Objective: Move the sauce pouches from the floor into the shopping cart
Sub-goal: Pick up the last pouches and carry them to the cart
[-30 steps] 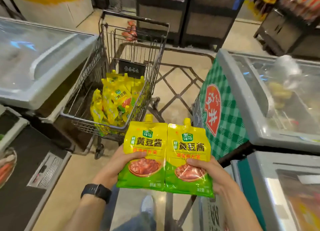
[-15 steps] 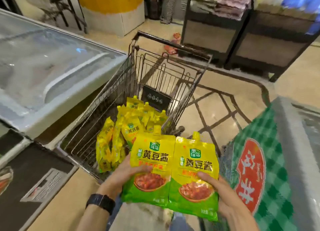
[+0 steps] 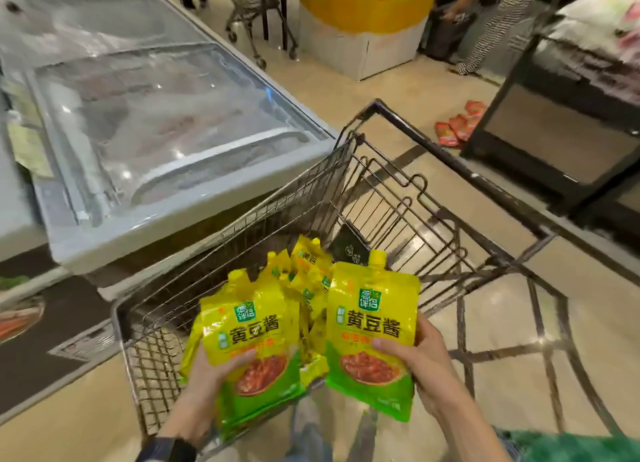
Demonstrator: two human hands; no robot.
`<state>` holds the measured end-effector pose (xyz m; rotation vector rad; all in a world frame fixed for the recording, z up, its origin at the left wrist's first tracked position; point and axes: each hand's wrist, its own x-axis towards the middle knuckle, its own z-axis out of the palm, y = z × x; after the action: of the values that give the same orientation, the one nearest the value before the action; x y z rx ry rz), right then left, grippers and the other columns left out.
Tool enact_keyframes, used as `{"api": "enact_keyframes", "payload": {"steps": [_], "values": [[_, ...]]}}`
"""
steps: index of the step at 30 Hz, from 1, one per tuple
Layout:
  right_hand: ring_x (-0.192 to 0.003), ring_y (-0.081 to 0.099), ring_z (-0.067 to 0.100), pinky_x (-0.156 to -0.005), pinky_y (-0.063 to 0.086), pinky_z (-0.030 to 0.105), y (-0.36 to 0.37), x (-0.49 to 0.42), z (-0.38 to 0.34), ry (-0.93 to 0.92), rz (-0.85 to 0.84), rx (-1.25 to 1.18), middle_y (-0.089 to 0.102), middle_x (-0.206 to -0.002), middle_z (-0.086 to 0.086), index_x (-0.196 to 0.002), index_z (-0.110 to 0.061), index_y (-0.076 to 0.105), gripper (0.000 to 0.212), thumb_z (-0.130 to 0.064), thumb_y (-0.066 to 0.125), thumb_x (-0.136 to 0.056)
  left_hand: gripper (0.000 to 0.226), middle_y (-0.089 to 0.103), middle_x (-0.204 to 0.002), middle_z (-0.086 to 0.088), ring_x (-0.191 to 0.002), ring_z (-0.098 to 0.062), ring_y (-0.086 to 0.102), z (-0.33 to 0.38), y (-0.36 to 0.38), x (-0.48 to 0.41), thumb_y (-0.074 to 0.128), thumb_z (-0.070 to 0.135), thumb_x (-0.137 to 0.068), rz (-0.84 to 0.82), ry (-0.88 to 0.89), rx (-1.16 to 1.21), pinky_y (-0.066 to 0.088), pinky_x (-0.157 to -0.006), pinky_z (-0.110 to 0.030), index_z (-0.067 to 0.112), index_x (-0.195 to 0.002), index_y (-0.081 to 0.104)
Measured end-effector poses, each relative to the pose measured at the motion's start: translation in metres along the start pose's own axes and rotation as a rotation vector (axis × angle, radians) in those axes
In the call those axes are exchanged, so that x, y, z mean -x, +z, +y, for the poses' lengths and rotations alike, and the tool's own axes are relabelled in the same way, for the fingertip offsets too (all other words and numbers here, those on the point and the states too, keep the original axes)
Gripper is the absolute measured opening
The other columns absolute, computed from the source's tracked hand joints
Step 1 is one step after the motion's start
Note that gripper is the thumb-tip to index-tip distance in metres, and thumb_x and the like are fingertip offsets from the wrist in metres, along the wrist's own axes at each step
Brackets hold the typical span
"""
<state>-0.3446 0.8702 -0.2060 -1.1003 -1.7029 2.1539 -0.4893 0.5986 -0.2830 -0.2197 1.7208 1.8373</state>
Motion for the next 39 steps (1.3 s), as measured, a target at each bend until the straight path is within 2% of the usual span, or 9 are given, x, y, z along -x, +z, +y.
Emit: {"api": "enact_keyframes", "payload": {"steps": [3, 8, 13, 17, 20, 24, 28, 34, 39], "values": [[-0.080, 0.074, 0.024, -0.064, 0.060, 0.033, 0.008, -0.051, -0.008, -0.025, 0.028, 0.083, 0.077, -0.091, 0.009, -0.104, -0.009, 0.066, 0.053, 0.011, 0.083, -0.058, 0.085, 0.066, -0.115, 0.001, -0.105, -0.019, 0.063, 0.000, 0.009, -0.025, 0.088, 0.004, -0.062, 0.102, 0.033, -0.003, 0.045, -0.104, -0.050, 0.019, -0.134, 0.046], [-0.085, 0.073, 0.033, -0.078, 0.059, 0.046, 0.030, -0.135, 0.001, 0.003, 0.073, 0.256, 0.077, -0.088, 0.009, -0.101, -0.009, 0.067, 0.047, 0.007, 0.084, -0.060, 0.134, 0.038, -0.157, -0.004, -0.141, -0.025, 0.041, -0.008, 0.012, -0.066, 0.099, 0.043, -0.045, 0.249, 0.034, -0.097, 0.032, -0.118, -0.052, 0.019, -0.155, 0.027], [-0.080, 0.073, 0.027, -0.083, 0.058, 0.047, 0.058, -0.206, 0.035, 0.049, 0.096, 0.389, 0.076, -0.085, 0.006, -0.091, -0.015, 0.070, 0.037, 0.003, 0.085, -0.061, 0.089, 0.044, -0.132, 0.007, -0.121, -0.010, 0.043, -0.024, 0.028, -0.093, 0.083, -0.003, -0.073, 0.271, 0.070, -0.135, 0.031, -0.100, -0.021, 0.003, -0.148, 0.036], [-0.082, 0.071, 0.024, -0.086, 0.056, 0.044, 0.065, -0.241, 0.080, 0.062, 0.174, 0.517, 0.074, -0.085, 0.004, -0.096, -0.011, 0.072, 0.037, -0.007, 0.088, -0.062, 0.062, 0.061, -0.094, 0.051, -0.099, 0.027, 0.054, -0.048, 0.032, -0.117, 0.087, 0.001, -0.068, 0.316, 0.045, -0.287, 0.040, -0.090, -0.005, 0.047, -0.102, 0.065], [-0.085, 0.067, 0.026, -0.079, 0.050, 0.033, 0.057, -0.244, 0.097, 0.026, 0.109, 0.706, 0.072, -0.085, 0.012, -0.095, -0.010, 0.070, 0.033, -0.005, 0.085, -0.066, 0.060, 0.069, -0.103, 0.034, -0.103, 0.014, 0.060, -0.067, 0.036, -0.130, 0.079, -0.001, -0.064, 0.281, 0.067, -0.319, 0.046, -0.100, -0.022, 0.051, -0.091, 0.068], [-0.089, 0.061, 0.021, -0.084, 0.047, 0.031, 0.036, -0.245, 0.109, 0.066, -0.076, 0.822, 0.063, -0.088, 0.001, -0.104, -0.013, 0.065, 0.040, 0.002, 0.080, -0.070, 0.052, 0.074, -0.110, 0.012, -0.110, 0.010, 0.061, -0.068, 0.029, -0.136, 0.082, 0.005, -0.063, 0.246, -0.005, -0.291, 0.044, -0.098, -0.015, 0.047, -0.090, 0.069], [-0.075, 0.058, 0.026, -0.062, 0.042, 0.027, 0.024, -0.244, 0.111, 0.051, -0.115, 0.833, 0.063, -0.079, 0.000, -0.080, -0.014, 0.057, 0.026, -0.001, 0.077, -0.072, 0.042, 0.067, -0.122, -0.002, -0.115, -0.019, 0.065, -0.071, 0.015, -0.132, 0.086, 0.008, -0.071, 0.241, -0.117, -0.244, 0.052, -0.100, -0.047, 0.027, -0.105, 0.072], [-0.063, 0.055, 0.014, -0.057, 0.040, 0.029, 0.017, -0.255, 0.099, 0.016, -0.228, 1.059, 0.061, -0.074, -0.004, -0.080, -0.026, 0.056, 0.026, -0.027, 0.081, -0.073, 0.044, 0.068, -0.110, 0.004, -0.106, -0.016, 0.065, -0.089, 0.020, -0.121, 0.082, 0.055, -0.055, 0.216, -0.187, -0.711, 0.051, -0.092, -0.028, 0.036, -0.091, 0.066], [-0.077, 0.061, 0.016, -0.071, 0.051, 0.036, 0.022, -0.254, 0.094, -0.112, -0.299, 1.153, 0.062, -0.088, -0.009, -0.085, -0.027, 0.055, 0.024, -0.027, 0.077, -0.077, 0.038, 0.066, -0.128, 0.006, -0.117, -0.019, 0.063, -0.095, 0.051, -0.107, 0.080, 0.017, -0.078, 0.449, -0.146, -1.041, 0.050, -0.097, -0.034, 0.031, -0.111, 0.069]]}}
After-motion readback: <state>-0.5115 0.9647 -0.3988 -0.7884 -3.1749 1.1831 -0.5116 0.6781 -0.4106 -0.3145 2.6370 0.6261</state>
